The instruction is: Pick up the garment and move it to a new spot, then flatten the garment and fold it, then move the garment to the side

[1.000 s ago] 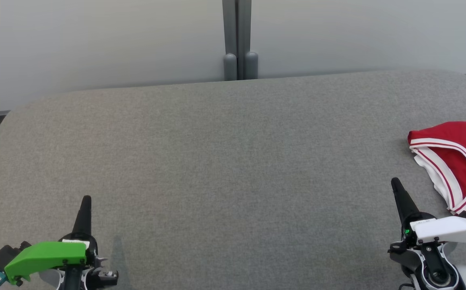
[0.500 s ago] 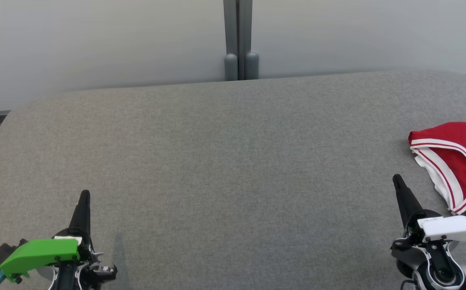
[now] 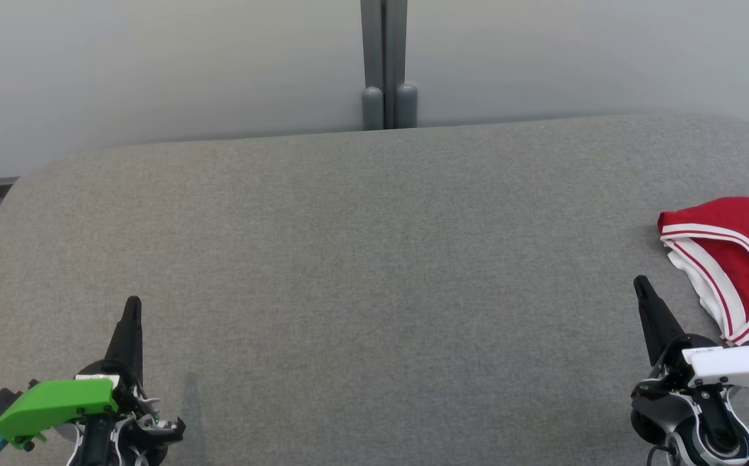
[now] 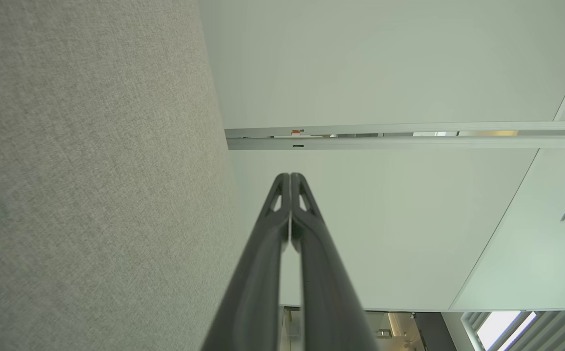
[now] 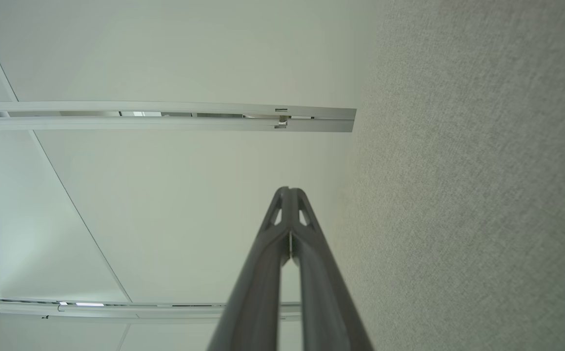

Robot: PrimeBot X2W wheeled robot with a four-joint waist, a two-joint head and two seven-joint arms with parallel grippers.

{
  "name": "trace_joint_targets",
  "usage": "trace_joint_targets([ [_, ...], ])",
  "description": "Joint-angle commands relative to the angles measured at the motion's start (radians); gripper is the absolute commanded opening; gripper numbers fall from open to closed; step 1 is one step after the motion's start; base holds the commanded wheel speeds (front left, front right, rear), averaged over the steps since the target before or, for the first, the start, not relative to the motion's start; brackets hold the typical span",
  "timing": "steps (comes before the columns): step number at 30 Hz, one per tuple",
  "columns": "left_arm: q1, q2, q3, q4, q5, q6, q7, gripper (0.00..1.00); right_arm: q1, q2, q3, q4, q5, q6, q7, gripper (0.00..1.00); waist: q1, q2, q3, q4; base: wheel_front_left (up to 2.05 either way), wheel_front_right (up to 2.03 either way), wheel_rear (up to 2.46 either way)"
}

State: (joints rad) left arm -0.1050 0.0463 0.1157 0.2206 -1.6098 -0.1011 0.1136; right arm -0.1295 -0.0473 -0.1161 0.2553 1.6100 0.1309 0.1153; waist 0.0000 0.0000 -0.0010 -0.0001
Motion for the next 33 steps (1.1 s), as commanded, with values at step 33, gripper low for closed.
trace_joint_targets([
  [33, -0.013, 0.007, 0.002, -0.004, -0.004, -0.003, 0.005, 0.00, 0.014, -0.005, -0.002, -0.004, 0.002, 0.000, 0.004, 0.00, 0.0000, 0.0000, 0.000, 0.000, 0.00, 0.00, 0.00],
])
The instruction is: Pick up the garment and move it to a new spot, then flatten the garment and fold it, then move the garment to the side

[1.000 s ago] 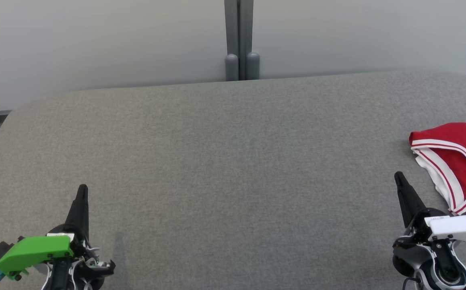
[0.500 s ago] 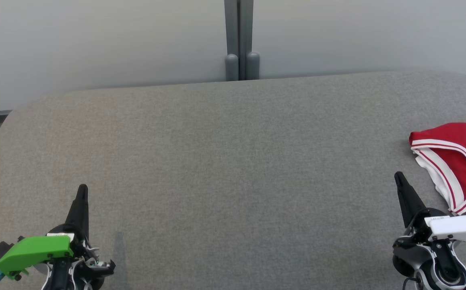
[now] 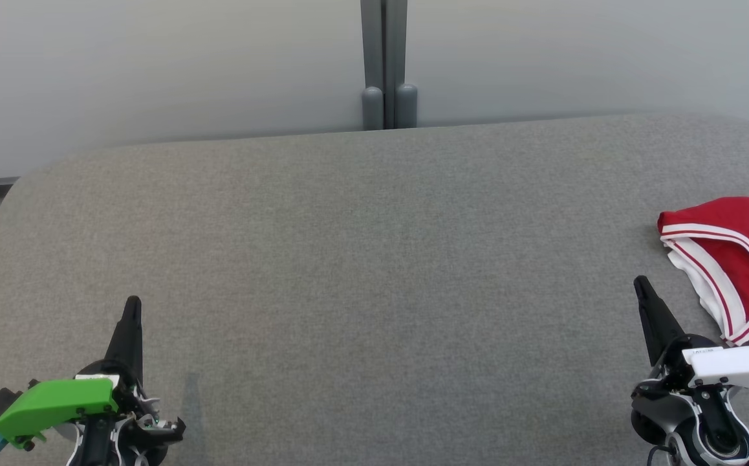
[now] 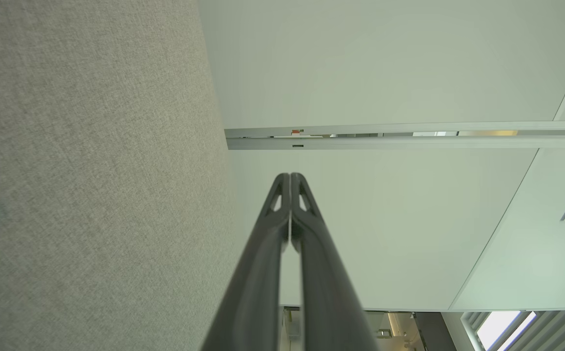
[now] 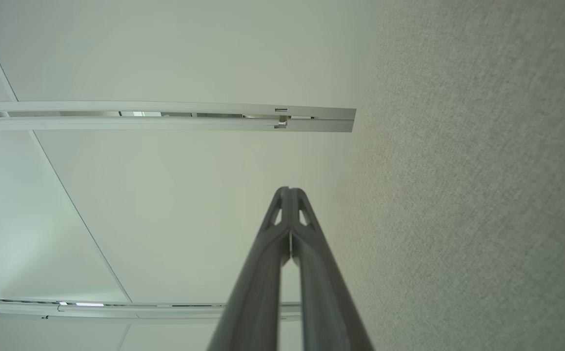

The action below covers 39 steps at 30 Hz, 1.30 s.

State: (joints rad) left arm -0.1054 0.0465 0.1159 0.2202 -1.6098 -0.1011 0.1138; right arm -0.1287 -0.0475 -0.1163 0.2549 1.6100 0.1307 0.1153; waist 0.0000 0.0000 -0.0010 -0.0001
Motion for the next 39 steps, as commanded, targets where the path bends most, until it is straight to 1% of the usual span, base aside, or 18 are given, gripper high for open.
trace_joint_targets([
  [1, -0.012, 0.007, 0.002, -0.004, -0.004, -0.003, 0.005, 0.00, 0.014, -0.005, -0.002, -0.003, 0.002, 0.000, 0.004, 0.00, 0.0000, 0.0000, 0.000, 0.000, 0.00, 0.00, 0.00],
  [39, -0.013, 0.007, 0.002, -0.004, -0.004, -0.003, 0.005, 0.00, 0.013, -0.005, -0.002, -0.003, 0.002, 0.000, 0.004, 0.00, 0.0000, 0.0000, 0.000, 0.000, 0.00, 0.00, 0.00],
])
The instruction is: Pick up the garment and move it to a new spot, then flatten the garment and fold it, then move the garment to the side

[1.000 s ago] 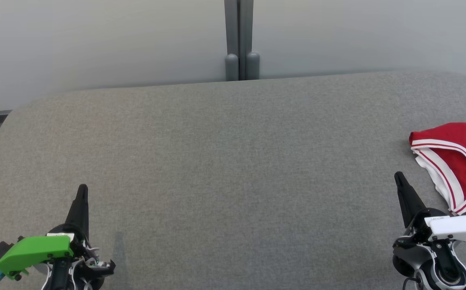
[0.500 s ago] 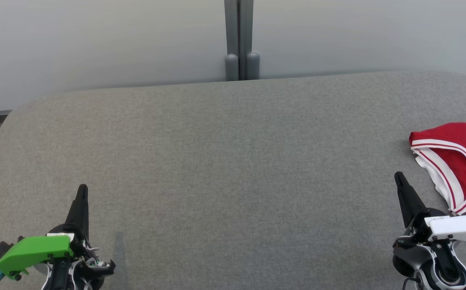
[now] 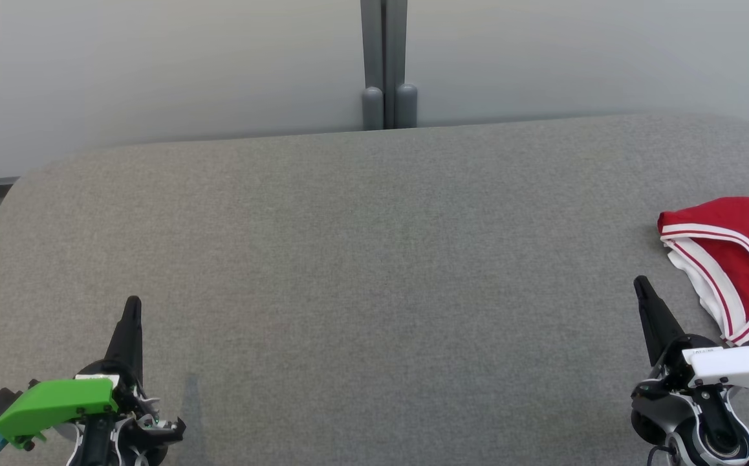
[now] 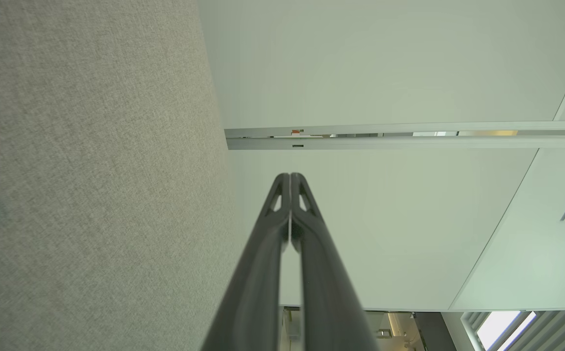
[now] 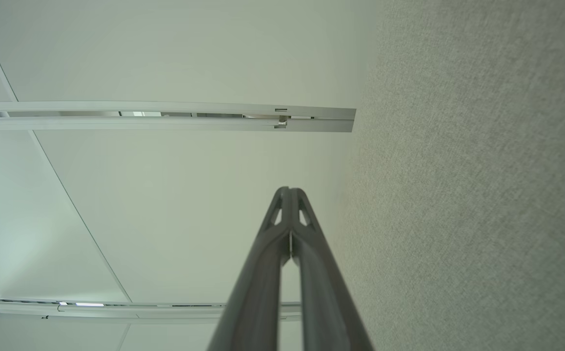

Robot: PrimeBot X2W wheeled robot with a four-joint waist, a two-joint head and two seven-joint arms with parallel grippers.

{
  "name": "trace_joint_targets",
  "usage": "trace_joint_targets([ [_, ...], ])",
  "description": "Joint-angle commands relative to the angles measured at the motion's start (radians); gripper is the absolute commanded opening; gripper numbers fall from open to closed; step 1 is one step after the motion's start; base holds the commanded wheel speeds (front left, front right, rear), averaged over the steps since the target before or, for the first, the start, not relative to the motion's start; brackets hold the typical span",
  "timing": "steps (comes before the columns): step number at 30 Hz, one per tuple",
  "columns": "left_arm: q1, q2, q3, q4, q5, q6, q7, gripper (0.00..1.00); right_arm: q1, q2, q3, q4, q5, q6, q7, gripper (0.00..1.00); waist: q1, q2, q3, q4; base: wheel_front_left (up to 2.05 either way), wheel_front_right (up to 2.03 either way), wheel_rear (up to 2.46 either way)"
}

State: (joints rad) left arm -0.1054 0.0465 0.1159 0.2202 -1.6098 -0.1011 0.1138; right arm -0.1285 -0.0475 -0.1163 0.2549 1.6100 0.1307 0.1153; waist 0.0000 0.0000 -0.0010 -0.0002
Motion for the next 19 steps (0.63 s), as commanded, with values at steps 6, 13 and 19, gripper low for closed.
trace_joint_targets([
  [6, -0.013, 0.007, 0.002, -0.004, -0.004, -0.003, 0.004, 0.00, 0.013, -0.005, -0.002, -0.003, 0.002, 0.000, 0.004, 0.00, 0.0000, 0.0000, 0.000, 0.000, 0.00, 0.00, 0.00],
  [13, -0.012, 0.007, 0.002, -0.004, -0.004, -0.003, 0.005, 0.00, 0.013, -0.005, -0.002, -0.003, 0.002, 0.000, 0.004, 0.00, 0.0000, 0.0000, 0.000, 0.000, 0.00, 0.00, 0.00],
  [19, -0.012, 0.007, 0.002, -0.004, -0.004, -0.003, 0.005, 0.00, 0.013, -0.005, -0.002, -0.003, 0.002, 0.000, 0.004, 0.00, 0.0000, 0.0000, 0.000, 0.000, 0.00, 0.00, 0.00],
])
